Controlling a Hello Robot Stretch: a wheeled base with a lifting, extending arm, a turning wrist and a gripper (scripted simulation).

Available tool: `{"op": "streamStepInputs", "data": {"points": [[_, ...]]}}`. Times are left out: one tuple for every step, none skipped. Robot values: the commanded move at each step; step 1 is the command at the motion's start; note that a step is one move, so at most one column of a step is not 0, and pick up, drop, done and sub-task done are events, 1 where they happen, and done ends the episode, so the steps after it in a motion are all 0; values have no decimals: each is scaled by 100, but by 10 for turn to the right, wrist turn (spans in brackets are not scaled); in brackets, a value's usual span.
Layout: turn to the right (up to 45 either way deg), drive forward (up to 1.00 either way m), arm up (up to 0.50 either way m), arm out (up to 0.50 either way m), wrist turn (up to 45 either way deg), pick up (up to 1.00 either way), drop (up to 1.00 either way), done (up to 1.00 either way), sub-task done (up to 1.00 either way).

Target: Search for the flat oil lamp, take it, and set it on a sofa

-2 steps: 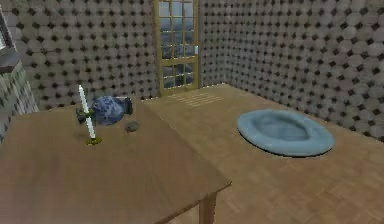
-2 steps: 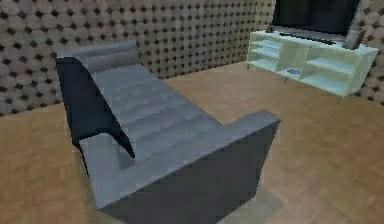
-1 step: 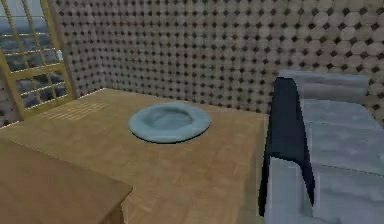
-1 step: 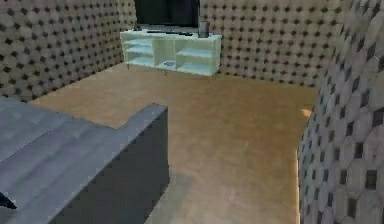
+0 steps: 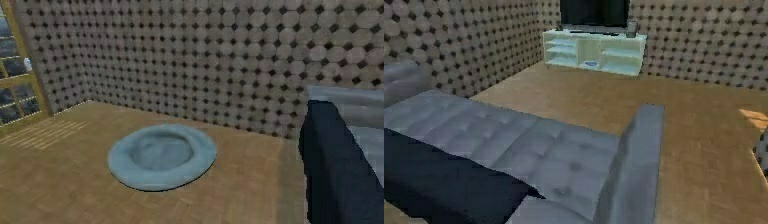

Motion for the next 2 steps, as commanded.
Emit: {"op": "streamStepInputs", "data": {"points": [[-390,0,0,0,0,0,0,0,0],[0,65,0,0,0,0,0,0,0]]}}
